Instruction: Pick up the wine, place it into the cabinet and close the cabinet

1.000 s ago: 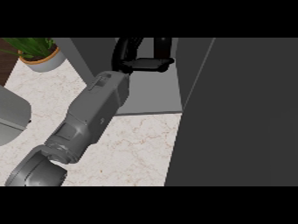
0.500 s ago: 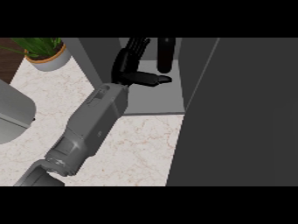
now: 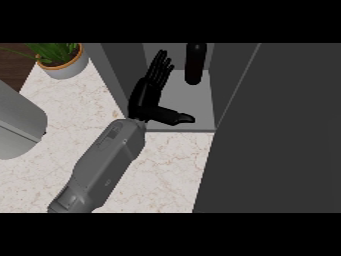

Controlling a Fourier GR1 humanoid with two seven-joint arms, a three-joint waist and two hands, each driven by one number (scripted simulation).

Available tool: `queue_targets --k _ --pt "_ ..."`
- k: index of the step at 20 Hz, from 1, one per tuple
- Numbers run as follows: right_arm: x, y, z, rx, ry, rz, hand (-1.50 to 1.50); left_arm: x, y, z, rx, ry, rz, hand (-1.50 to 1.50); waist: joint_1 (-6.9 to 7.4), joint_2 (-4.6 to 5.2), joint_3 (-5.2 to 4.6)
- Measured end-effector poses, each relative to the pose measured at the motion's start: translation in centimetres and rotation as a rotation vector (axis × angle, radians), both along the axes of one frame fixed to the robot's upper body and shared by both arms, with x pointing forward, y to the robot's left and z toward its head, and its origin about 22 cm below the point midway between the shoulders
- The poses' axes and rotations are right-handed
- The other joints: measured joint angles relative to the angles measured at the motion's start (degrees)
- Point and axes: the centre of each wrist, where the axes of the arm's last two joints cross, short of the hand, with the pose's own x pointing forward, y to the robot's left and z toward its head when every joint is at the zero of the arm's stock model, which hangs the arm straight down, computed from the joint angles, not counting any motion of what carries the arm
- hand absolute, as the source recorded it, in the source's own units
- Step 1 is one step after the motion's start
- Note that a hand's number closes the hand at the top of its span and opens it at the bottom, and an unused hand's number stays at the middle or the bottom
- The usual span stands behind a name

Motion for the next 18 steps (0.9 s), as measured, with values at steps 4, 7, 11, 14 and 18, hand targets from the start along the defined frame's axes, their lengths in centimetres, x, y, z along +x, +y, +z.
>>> queue_targets --k 4,7,11,14,18 --pt "-0.1 0.0 0.0 0.0 0.006 -0.008 -1.5 -2.3 0.3 -0.9 -0.016 0.017 -0.016 -1.5 0.51 -0.03 0.0" --pt "-0.1 0.0 -0.1 0.001 0.01 -0.014 -1.5 -4.5 0.8 -1.7 -0.024 0.028 -0.02 -1.5 0.53 0.04 0.0" --pt "-0.1 -0.1 0.0 -0.01 0.007 -0.013 -1.5 -7.2 2.0 -2.0 -0.051 0.039 -0.008 -1.5 0.4 0.22 0.01" --pt "-0.2 -0.3 0.0 -0.028 0.009 -0.008 -1.5 -9.1 3.8 -2.7 -0.068 0.047 -0.002 -1.5 0.04 0.4 -0.01" --pt "-0.1 -0.3 0.1 -0.06 0.018 0.035 -1.5 -10.8 5.5 -2.5 -0.107 0.049 0.007 -1.5 -0.28 0.59 -0.02"
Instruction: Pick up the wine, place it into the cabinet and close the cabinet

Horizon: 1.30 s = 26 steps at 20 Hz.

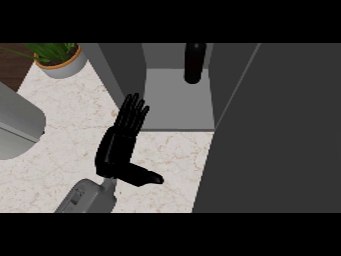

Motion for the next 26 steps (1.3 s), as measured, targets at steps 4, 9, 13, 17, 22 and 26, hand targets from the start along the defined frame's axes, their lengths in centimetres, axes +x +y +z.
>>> queue_targets --k 4,9,13,17,22,26 --pt "0.2 -0.2 0.2 -0.044 -0.005 0.049 -1.5 -1.8 2.4 -0.1 -0.005 -0.004 0.013 -1.5 0.03 0.11 0.01" --pt "0.0 0.1 0.0 -0.085 0.026 0.183 1.5 -2.5 5.5 0.1 0.009 -0.034 0.05 -1.5 0.04 0.2 0.01" --pt "-0.4 0.4 -0.2 -0.125 0.051 0.331 1.5 -3.0 8.4 0.4 0.03 -0.059 0.083 -1.5 0.1 0.23 0.02" --pt "-0.8 0.6 -0.4 -0.133 0.081 0.406 1.5 -3.1 11.2 1.2 0.052 -0.081 0.115 -1.5 -0.16 0.25 -0.01" --pt "-0.6 1.2 -0.3 -0.131 0.096 0.437 1.5 -3.7 14.6 1.5 0.058 -0.091 0.143 -1.5 0.06 0.35 -0.06" --pt "-0.8 1.6 -0.4 -0.123 0.113 0.446 1.5 -4.6 16.4 1.9 0.065 -0.095 0.154 -1.5 0.13 0.24 -0.09"
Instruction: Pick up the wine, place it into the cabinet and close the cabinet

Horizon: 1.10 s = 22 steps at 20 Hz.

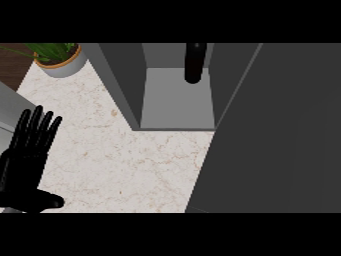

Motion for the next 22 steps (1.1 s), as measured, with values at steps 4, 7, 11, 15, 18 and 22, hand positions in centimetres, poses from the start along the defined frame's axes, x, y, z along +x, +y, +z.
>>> queue_targets --k 4,7,11,15,18,22 --pt "0.2 0.2 0.2 -0.022 0.001 0.024 1.5 0.2 2.0 0.6 0.011 -0.003 0.0 -1.5 0.02 0.09 -0.07" --pt "0.8 0.3 0.6 -0.037 -0.03 0.024 1.5 0.2 3.1 0.9 0.018 -0.007 -0.009 -1.5 0.4 0.22 -0.1" --pt "1.5 0.6 1.0 -0.032 -0.063 0.026 1.5 0.5 3.7 1.2 0.019 -0.011 -0.025 -1.5 0.86 0.33 -0.15" --pt "2.3 1.1 1.6 -0.023 -0.1 0.015 1.5 0.7 4.6 1.7 0.023 -0.013 -0.03 -1.5 1.67 0.42 -0.23" --pt "3.2 1.5 2.3 -0.017 -0.131 -0.001 1.5 1.1 4.8 2.2 0.022 -0.02 -0.035 -1.5 2.27 0.5 -0.26" --pt "4.9 2.8 2.8 0.011 -0.135 -0.011 1.5 1.3 5.5 2.7 0.022 -0.026 -0.042 -1.5 3.13 0.61 -0.32"
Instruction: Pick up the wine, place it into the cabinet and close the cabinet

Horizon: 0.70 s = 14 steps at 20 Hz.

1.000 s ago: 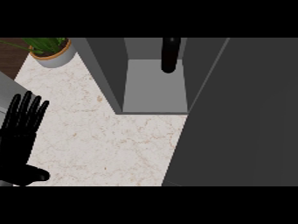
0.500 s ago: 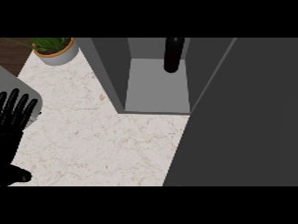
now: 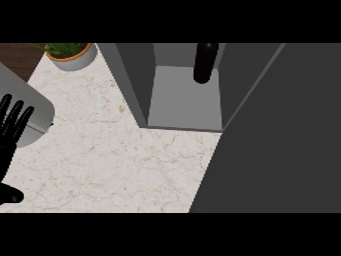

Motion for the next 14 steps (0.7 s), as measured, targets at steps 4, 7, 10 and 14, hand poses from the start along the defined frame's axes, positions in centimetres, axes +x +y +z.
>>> queue_targets --k 4,7,10,14 --pt "1.5 3.1 0.5 0.043 0.028 0.058 1.5 0.2 0.7 0.2 0.005 0.004 -0.002 -1.5 0.17 -0.05 0.01" --pt "2.6 6.7 1.7 0.089 0.051 0.106 1.5 0.1 1.3 0.2 0.001 0.011 0.0 -1.5 -0.14 -0.15 0.07" --pt "4.0 9.8 3.5 0.102 0.062 0.122 1.5 0.0 1.7 0.0 0.005 0.016 0.013 -1.5 -0.72 -0.23 0.16" --pt "6.4 13.6 5.6 0.106 0.072 0.109 1.5 -0.1 2.5 0.4 0.006 0.016 0.014 -1.5 -0.98 -0.27 0.27"
